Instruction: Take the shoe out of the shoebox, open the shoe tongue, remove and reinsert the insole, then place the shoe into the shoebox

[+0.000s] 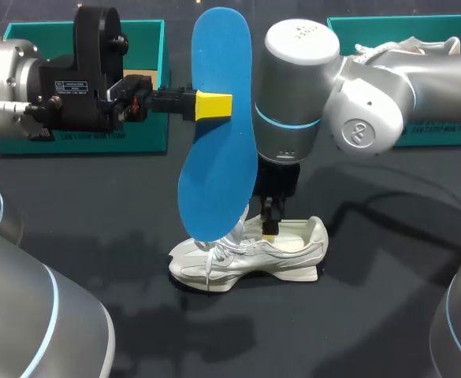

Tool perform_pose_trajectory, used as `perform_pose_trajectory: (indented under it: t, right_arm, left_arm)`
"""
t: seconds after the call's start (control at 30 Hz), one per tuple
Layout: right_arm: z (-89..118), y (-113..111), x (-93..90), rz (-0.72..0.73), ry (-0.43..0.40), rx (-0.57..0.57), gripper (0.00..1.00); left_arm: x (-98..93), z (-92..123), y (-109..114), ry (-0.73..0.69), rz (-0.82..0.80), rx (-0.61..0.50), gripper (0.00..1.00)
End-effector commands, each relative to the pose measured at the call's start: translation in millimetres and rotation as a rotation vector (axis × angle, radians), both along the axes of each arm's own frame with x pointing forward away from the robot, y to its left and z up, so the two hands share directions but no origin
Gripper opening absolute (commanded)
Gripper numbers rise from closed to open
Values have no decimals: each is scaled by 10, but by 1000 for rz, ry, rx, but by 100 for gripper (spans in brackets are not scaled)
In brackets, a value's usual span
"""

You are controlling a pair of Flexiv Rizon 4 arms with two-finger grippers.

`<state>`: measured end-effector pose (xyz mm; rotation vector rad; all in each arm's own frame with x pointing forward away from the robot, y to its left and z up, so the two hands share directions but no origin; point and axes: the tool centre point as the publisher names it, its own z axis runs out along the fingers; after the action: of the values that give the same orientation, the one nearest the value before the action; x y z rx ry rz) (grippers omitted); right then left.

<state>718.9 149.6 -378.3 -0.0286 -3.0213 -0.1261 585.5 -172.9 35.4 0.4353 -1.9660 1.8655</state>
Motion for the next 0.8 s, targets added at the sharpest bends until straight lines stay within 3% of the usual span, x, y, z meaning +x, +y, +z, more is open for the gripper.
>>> perform_pose_trajectory:
  t: [0.03,0.17,0.23,0.3,0.8]
  right_arm:
    - [-48,74,1,7,7,-14,49]
    - [-77,85,-26,17,20,-18,46]
    - [-90,91,-38,20,28,-24,29]
    - [-96,95,-53,23,32,-28,0]
    - [63,27,-183,29,52,-47,0]
  left_arm:
    - [-1,-9,-12,0,0,-1,0]
    - [-1,-9,-12,0,0,-1,0]
    - [-1,-9,-12,0,0,-1,0]
    - [-1,-9,-12,0,0,-1,0]
    - [-1,-9,-12,0,0,-1,0]
